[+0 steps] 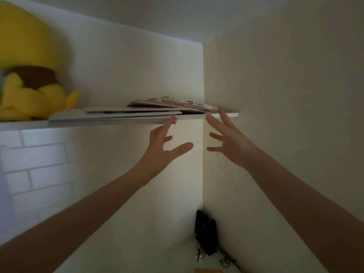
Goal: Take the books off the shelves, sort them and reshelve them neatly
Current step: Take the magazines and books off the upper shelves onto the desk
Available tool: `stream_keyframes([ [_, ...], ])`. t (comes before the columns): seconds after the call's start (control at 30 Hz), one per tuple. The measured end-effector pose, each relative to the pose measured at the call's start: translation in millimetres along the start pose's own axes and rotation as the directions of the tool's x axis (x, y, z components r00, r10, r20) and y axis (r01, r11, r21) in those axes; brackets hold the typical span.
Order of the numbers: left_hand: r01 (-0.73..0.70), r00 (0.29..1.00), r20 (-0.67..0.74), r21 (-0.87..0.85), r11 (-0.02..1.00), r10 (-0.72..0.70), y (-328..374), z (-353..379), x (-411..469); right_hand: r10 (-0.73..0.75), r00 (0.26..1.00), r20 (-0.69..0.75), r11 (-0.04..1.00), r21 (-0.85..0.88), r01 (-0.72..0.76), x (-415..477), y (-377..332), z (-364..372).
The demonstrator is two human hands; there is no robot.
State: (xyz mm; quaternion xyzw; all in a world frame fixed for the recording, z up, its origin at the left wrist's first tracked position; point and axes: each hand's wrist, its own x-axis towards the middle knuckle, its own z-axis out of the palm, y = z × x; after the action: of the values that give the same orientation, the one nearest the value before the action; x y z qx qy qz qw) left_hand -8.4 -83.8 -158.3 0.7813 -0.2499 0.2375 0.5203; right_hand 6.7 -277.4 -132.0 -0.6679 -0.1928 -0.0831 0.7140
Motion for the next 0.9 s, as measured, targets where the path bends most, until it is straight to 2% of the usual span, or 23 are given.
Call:
stream_keyframes([
  [0.13,-0.014,1.000,-0.006,0.009,1.000,0.014,23,-31,-3,0.079,0.995,0.053,0.990,0.109,-0.085,18,-18,25],
  [0.27,-0.060,0.996,-0.064,0.120,0.991,0.068,37,-61,-11,0.142,0.981,0.131,0.961,0.221,-0.169,33,-28,49],
  [0.5,-0.070,0.942,-0.301,0.247,0.967,0.146,59,-128,-10,0.196,0.969,0.150,0.905,0.353,-0.237,51,-38,84],
  [0.6,0.036,0.935,-0.349,0.278,0.960,0.066,59,-158,0,0.183,0.978,0.103,0.903,0.376,-0.209,59,-39,91],
  [0.73,0.206,0.941,-0.323,0.321,0.925,-0.098,51,-177,7,0.151,0.986,0.074,0.912,0.375,-0.168,71,-35,95],
  [0.9,0.219,0.958,-0.257,0.365,0.905,-0.128,50,-169,4,0.122,0.991,0.047,0.931,0.342,-0.130,79,-28,97],
])
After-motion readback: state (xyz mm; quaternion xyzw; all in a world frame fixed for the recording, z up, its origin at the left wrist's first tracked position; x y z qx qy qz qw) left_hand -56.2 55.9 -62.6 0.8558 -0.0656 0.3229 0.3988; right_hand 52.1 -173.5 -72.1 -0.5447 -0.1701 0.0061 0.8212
